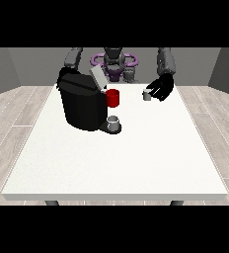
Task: Insert the coffee pod into the coffee machine and close the lid
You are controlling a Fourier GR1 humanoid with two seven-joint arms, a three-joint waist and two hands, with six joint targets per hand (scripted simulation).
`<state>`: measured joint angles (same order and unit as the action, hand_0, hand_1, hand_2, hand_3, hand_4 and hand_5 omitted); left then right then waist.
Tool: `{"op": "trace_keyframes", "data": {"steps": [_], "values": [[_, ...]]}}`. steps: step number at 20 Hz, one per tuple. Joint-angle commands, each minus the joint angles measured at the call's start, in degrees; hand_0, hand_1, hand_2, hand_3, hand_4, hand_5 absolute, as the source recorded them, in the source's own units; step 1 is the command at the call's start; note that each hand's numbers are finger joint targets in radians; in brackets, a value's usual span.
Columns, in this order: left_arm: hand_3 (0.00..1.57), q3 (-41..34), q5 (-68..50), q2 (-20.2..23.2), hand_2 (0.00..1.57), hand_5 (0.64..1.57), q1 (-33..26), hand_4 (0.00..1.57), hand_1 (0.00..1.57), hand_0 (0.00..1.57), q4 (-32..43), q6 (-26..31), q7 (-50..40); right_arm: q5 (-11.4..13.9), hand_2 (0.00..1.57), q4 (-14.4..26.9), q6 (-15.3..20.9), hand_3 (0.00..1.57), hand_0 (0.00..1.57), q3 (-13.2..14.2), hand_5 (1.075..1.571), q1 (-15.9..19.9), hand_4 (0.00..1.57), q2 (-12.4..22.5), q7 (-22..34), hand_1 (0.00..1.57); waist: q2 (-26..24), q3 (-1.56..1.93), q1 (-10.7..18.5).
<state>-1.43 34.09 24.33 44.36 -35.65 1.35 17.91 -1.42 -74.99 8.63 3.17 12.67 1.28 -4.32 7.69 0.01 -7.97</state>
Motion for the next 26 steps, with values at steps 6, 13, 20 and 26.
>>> {"op": "trace_keyframes", "data": {"steps": [6, 13, 20, 26], "values": [[1.29, -1.13, -0.43, 0.11, 1.34, 1.571, 6.62, 0.55, 1.27, 1.27, -2.32, 5.56, -3.62, -1.06, 0.00, 1.11, -2.95, 0.00, 0.00, -0.95, 1.571, 0.16, 0.49, 0.10, -1.02, 0.00, -1.51, -0.01, -2.57], [1.22, -2.13, 0.88, 0.76, 1.20, 1.571, 11.76, 0.54, 1.01, 1.01, -4.00, 5.26, -7.05, -0.58, 0.00, 2.13, -1.59, 0.00, 0.00, 0.17, 1.571, 3.51, 0.49, 0.67, -2.56, 0.00, 0.82, 0.00, -3.14], [1.20, -5.59, -0.30, 1.86, 1.26, 1.571, 16.48, 0.48, 1.24, 1.24, -1.83, 4.50, -10.14, 2.47, 0.00, -2.13, 0.97, 0.00, 0.00, -4.00, 1.571, 3.27, 0.49, -1.07, 0.72, 0.00, 2.40, -0.02, -7.43], [1.27, -6.11, -0.47, 3.40, 1.33, 1.571, 20.40, 0.52, 1.28, 1.28, -1.21, 6.98, -9.11, 0.19, 0.00, -4.20, -0.08, 0.00, 0.00, -1.35, 1.571, 7.97, 0.50, 0.77, 2.36, 0.00, 5.70, -0.01, -8.40]]}}
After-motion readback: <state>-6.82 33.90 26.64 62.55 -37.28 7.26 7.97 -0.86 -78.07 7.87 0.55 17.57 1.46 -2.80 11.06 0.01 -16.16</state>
